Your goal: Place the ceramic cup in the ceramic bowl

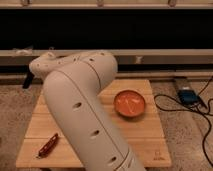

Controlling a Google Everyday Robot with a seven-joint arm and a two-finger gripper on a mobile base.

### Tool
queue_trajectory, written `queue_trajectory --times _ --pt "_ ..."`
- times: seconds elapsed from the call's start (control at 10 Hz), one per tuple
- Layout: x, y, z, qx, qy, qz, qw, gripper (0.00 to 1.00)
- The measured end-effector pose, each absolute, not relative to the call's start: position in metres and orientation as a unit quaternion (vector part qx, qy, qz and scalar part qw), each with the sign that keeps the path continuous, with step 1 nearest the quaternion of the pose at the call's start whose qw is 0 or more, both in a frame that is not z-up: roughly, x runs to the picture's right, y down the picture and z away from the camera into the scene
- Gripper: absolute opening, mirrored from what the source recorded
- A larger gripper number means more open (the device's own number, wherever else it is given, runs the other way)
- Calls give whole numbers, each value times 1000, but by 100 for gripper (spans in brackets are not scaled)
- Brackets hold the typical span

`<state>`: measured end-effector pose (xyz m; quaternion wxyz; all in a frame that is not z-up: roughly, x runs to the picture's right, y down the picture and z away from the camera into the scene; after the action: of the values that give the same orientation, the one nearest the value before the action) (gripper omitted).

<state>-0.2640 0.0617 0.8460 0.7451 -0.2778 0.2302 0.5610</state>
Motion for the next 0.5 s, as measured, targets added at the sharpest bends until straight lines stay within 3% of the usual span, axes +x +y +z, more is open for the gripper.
queue_trajectory --times 0.2,0.5 --pt "-243 65 838 -284 246 563 736 1" --pt "-211 58 820 -286 250 576 724 0"
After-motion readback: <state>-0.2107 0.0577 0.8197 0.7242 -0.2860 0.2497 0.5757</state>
